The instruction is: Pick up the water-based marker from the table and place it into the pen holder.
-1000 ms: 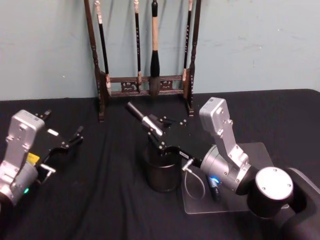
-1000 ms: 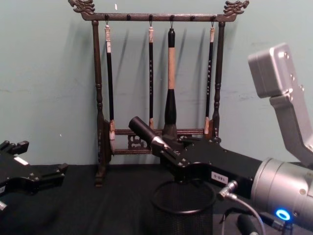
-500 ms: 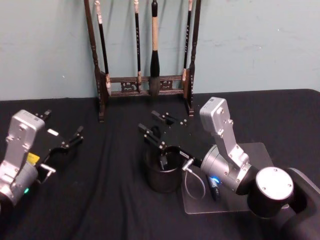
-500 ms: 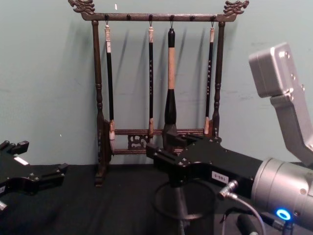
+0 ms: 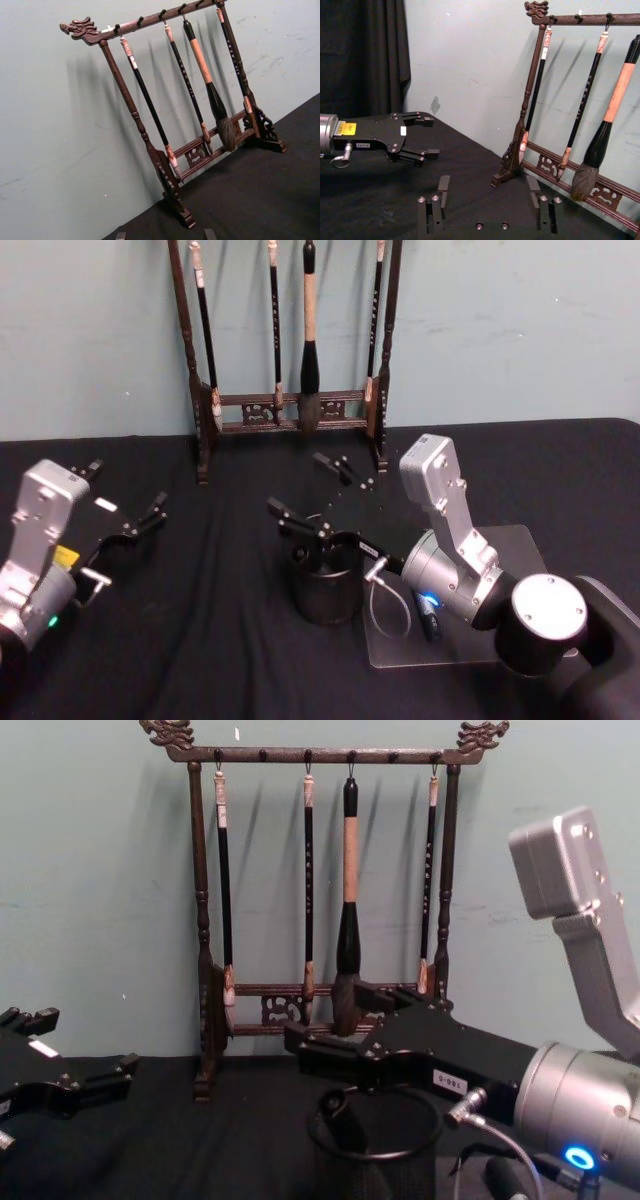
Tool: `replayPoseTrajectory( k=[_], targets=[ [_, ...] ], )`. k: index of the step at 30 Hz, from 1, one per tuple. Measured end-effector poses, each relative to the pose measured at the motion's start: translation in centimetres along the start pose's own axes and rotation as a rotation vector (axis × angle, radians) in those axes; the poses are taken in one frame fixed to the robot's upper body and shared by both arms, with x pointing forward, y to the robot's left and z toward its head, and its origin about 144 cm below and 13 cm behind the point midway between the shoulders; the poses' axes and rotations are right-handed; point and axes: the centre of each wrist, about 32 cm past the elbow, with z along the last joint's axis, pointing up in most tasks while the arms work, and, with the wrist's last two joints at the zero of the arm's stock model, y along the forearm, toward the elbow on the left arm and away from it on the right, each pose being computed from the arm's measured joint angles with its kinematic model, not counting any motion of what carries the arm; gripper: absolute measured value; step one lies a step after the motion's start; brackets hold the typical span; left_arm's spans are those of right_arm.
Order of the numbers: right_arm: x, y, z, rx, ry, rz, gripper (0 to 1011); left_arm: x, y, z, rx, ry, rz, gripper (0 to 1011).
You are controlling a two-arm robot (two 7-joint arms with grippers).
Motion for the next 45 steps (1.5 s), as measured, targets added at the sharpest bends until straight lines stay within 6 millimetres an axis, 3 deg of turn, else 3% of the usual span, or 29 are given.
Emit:
replayPoseTrajectory(
  k=[4,18,45],
  targets=[
    [0.0,0.0,0.0,0.0,0.0,0.0,1002,0.0,0.0,0.0,0.0,0.0,0.0,1009],
    [0.0,-0.1,0.0,0.0,-0.001,-0.001,1002,0.0,0.0,0.0,0.0,0.0,0.0,1009],
    [-0.6,-4.2,1.9,-0.027,-0.031,-0.161,1002,0.0,0.0,0.0,0.0,0.0,0.0,1009]
  ],
)
